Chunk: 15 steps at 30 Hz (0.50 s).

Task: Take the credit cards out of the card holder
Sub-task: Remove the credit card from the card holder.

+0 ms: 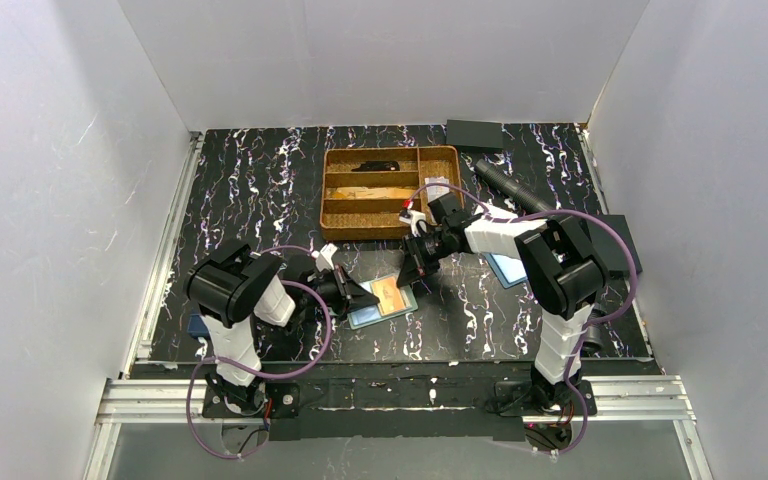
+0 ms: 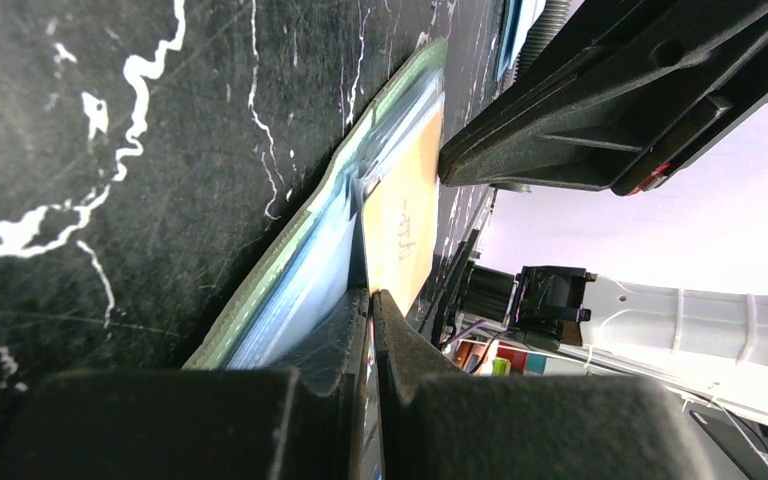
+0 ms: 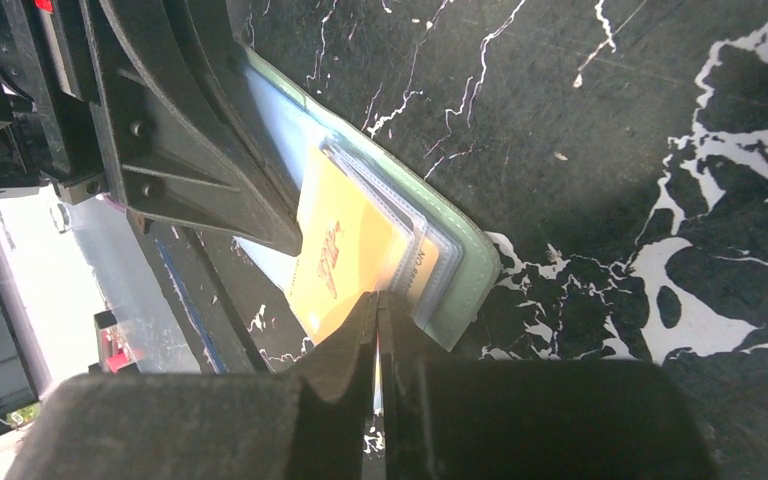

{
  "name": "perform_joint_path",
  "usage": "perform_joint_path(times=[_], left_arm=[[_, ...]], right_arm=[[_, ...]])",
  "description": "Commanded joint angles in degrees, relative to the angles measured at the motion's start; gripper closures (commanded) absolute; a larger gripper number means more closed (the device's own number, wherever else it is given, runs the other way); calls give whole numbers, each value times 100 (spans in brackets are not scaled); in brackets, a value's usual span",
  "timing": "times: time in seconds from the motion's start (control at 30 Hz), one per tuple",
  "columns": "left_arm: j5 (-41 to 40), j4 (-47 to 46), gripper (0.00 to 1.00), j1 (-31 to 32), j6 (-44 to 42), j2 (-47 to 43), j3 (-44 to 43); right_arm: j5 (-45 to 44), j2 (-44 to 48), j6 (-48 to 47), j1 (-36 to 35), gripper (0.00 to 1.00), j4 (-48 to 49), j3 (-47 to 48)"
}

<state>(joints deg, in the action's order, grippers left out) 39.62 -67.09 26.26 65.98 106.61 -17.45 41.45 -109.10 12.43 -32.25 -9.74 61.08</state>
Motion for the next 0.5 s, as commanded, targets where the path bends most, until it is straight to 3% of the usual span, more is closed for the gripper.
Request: perform_joint_path(times=[0.0, 0.47], left_arm=[[2, 263, 100, -48, -159, -55, 187], [19, 179, 100, -128, -173, -105, 312]], right_arm=[[-1084, -257, -487, -105, 90, -351, -81], [-1146, -196, -549, -132, 91, -373, -89]])
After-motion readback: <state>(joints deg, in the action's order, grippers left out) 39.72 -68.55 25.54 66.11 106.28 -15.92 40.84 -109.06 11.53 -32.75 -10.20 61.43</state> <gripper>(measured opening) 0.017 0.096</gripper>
